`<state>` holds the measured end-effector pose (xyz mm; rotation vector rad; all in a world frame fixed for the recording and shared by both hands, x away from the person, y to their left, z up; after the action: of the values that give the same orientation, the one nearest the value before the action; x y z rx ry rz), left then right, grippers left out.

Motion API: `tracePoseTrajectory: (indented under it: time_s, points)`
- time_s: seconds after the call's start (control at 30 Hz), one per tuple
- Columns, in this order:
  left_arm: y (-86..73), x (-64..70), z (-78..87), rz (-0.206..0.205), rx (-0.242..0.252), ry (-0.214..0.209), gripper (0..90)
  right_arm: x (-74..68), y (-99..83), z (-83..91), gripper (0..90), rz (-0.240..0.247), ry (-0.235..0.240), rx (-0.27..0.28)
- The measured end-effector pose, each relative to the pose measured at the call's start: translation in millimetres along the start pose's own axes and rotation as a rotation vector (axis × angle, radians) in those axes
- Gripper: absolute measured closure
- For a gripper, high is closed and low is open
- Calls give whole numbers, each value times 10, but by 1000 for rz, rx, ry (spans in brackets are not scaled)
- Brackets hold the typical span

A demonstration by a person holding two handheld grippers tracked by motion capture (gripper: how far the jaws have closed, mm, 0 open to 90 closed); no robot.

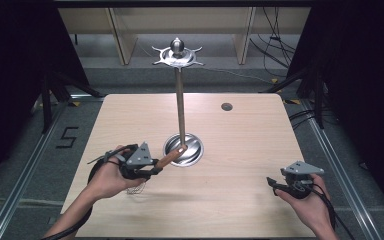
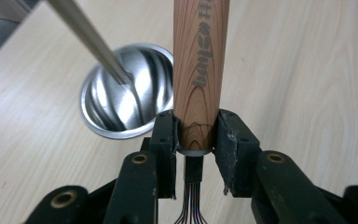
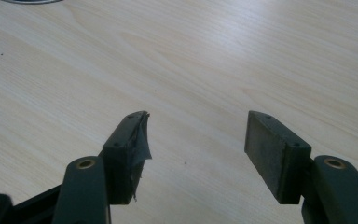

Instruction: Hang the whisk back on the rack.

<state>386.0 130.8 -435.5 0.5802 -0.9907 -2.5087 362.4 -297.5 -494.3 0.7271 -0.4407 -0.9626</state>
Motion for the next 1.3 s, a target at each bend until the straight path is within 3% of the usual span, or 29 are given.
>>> tracePoseTrajectory:
  time_s: [0.07,0.1,0.17,0.2,0.23,0.3,0.43,0.47,0.5,0.67,0.8,0.83,0.97,1.13,1.27,1.3]
  points:
    - [-17,-57,77,60,46,25,691,20,5,10,400,23,-2,-6]
    - [-35,-103,132,116,86,44,691,-6,0,4,400,-5,5,-6]
    - [-46,-132,158,128,96,47,691,-5,1,3,400,-5,5,-6]
    - [-50,-144,169,170,124,61,691,-7,-1,1,400,-6,4,-7]
    - [-64,-175,199,168,125,64,691,-9,-2,3,400,-7,4,-12]
    - [-76,-203,233,235,168,90,692,13,2,1,400,16,1,-11]
    - [-86,-251,320,304,238,105,691,15,3,1,400,16,0,-9]
    - [-86,-251,320,304,238,105,691,15,3,1,400,16,0,-9]
    - [-76,-253,359,341,271,114,691,11,5,3,400,11,1,-5]
    - [-39,-257,441,371,314,129,691,17,13,7,400,19,-4,-1]
    - [24,-254,513,388,349,139,691,-4,14,16,400,-8,-1,-8]
    - [61,-253,539,388,362,147,691,16,14,8,401,19,-5,4]
    - [119,-249,587,396,388,156,691,-2,14,14,401,-8,-2,-7]
    - [160,-267,639,411,396,177,691,-5,15,15,401,-8,-2,-6]
    - [188,-300,678,432,407,190,691,29,25,-10,401,46,11,21]
    - [199,-315,694,444,412,196,691,10,16,2,401,11,8,7]
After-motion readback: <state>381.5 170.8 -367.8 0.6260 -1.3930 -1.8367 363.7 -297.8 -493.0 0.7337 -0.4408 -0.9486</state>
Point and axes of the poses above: each handheld gripper's, and its own axes: z roughly backward along the jaws, y roughly out of its top, x roughly to its right, the point moved 5 cm from there along -z, roughly forward along the jaws, and after that the axes turned 5 degrees about y, right-handed, at the moved point
